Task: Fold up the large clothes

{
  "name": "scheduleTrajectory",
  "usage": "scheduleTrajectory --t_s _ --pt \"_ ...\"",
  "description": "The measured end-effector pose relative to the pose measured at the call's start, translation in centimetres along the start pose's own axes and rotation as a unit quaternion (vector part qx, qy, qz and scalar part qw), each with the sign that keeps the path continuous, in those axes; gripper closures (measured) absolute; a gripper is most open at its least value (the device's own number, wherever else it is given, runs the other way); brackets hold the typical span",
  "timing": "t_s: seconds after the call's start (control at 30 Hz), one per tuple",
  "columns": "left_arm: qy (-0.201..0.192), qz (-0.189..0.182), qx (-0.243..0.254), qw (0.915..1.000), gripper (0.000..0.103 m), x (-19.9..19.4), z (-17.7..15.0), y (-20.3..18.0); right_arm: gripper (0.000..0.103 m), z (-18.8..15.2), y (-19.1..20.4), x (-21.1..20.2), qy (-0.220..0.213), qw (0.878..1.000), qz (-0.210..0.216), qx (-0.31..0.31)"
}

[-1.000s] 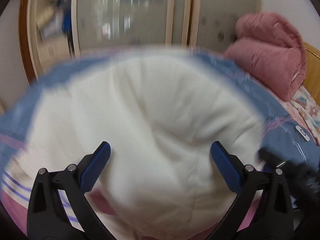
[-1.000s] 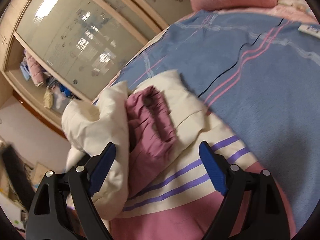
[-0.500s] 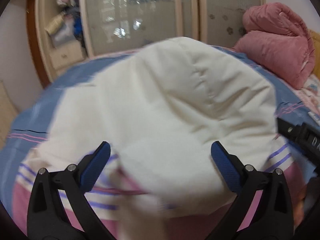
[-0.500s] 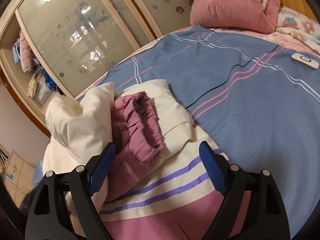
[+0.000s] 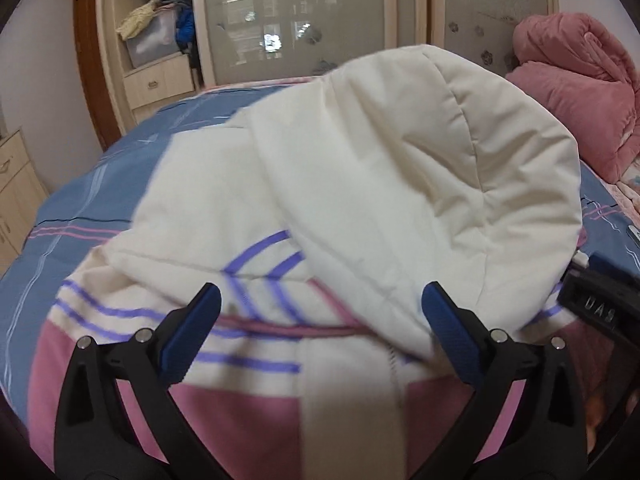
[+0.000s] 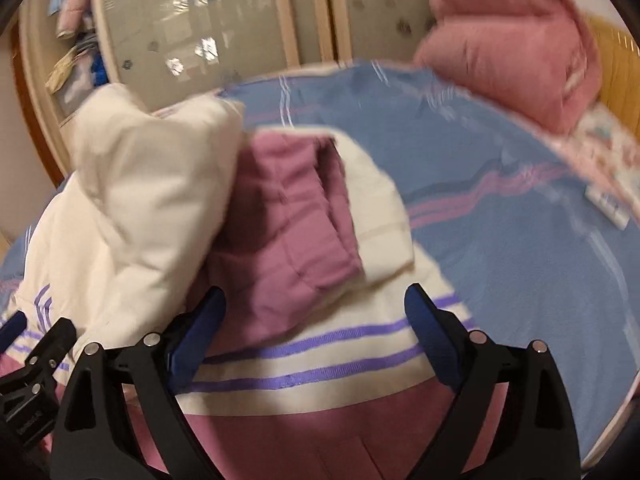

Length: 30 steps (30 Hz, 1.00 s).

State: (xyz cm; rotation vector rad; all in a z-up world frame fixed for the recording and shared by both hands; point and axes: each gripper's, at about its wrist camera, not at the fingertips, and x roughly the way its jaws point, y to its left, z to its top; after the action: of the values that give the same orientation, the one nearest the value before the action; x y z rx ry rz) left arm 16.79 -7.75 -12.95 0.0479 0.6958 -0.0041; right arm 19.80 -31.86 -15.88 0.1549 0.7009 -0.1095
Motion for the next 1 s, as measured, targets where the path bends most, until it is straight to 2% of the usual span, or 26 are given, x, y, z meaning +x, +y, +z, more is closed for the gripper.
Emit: scheduleTrajectory --t_s 0.1,0.17,0.2,0.27,0.37,0.53,0.67,0.77,0.87,1.0 --pt "0.032 -0.001 -0.009 0.9994 0.002 0.7 -1.5 1.3 0.012 -0.4 1.0 0.1 0.015 1.000 0.016 -0.019" --pt "0.084 0.036 -0.009 0.9958 0.002 3.0 -2.0 1.9 0.012 -0.9 1.4 1.7 0.059 0.998 0.020 -0.027" --pt "0.107 0.033 -0.021 0.9935 0.002 4.3 -2.8 2.4 0.010 -1.3 1.6 2.7 0.084 0.996 0.021 -0.033" --pt "0.089 0.025 -0.031 0.9953 0.002 3.8 -3.1 2.7 0.005 -1.7 2.1 3.5 0.090 0.994 0.007 -0.056" --pt "0.091 0.024 -0.017 0.9954 0.002 3.1 -3.2 2.5 0.005 -1.7 2.4 2.9 0.085 0.994 0.002 -0.068" --pt "0.072 -0.003 -0.040 0.9966 0.002 0.3 -4.7 3.5 0.005 -1.4 1.8 0.8 0.049 0.997 0.011 -0.055" --pt "0.074 0.013 -0.018 0.9970 0.002 0.6 -5.6 2.5 0.005 -1.9 2.5 2.6 0.092 0.993 0.007 -0.072" --pt "0.076 0.015 -0.017 0.9968 0.002 0.4 -5.7 1.9 0.002 -2.4 3.5 3.1 0.077 0.992 -0.013 -0.103" --pt "0.078 0.002 -0.035 0.9964 0.002 -1.4 -5.6 2.7 0.002 -2.5 3.2 2.6 0.074 0.992 0.009 -0.101" --pt "0.042 0.042 -0.027 0.9979 0.002 -5.5 -6.5 5.2 0.002 -2.1 0.9 1.3 0.059 0.995 0.039 -0.072"
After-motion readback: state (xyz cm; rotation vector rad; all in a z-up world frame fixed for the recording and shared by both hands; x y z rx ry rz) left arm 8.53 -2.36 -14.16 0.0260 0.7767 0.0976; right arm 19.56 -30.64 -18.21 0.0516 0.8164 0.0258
